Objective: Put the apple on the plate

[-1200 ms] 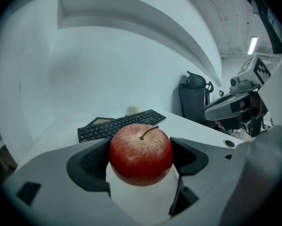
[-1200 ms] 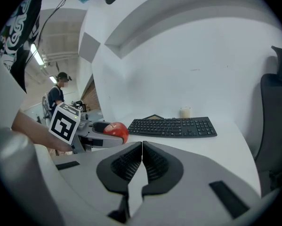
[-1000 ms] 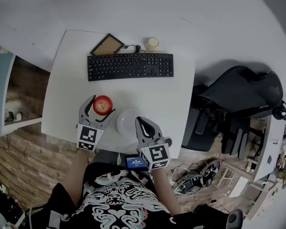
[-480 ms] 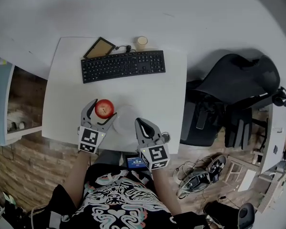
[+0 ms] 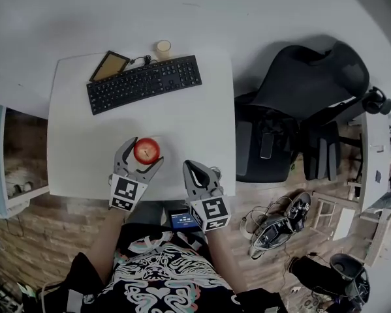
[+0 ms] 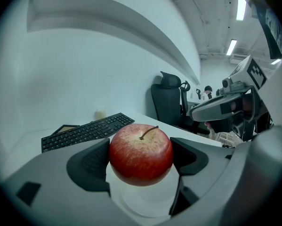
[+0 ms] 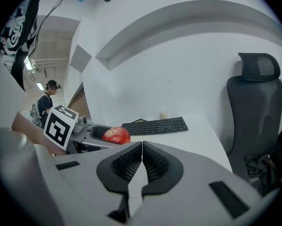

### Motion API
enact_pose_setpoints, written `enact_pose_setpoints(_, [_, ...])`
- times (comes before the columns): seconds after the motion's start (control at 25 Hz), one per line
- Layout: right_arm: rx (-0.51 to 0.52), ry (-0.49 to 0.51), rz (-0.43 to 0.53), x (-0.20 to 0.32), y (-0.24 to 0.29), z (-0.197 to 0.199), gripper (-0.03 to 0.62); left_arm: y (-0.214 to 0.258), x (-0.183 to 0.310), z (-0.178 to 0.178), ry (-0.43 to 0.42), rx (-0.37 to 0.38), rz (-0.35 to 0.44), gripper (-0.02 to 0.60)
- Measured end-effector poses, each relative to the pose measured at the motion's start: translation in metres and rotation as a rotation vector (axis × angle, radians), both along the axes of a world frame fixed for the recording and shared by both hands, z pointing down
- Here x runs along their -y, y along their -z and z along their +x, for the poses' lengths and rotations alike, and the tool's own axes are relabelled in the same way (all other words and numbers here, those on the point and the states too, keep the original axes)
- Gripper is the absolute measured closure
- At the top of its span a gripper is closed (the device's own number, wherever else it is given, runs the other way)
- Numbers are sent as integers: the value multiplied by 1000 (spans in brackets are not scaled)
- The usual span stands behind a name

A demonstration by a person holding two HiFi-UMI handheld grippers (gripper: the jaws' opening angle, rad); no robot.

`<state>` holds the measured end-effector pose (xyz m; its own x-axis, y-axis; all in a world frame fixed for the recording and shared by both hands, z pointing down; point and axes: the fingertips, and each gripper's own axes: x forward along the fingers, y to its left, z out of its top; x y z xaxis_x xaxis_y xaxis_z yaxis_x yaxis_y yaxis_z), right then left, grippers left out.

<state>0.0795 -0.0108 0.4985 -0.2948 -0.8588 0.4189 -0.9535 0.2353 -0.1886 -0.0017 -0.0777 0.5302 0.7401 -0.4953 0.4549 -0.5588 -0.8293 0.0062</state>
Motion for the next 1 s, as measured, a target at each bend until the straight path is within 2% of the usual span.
enact_pose_setpoints(0.2, [6,-12,-4,-8,-2,3,566,-5,-14,13,-43,7,-4,173])
enact_pose_setpoints(0.48, [11,-11,-27,-14,-14,7,566,-21,-19,16,-47,16,-28,173])
enact_pose_setpoints(0.8, [25,6,-80,-14,-37,10,566,-61,-27,30,-105,57,-52,173])
enact_pose_setpoints(1.0, [30,8,-113,-21,-51,6,566,-76,-30,26,-103,67,-56,173])
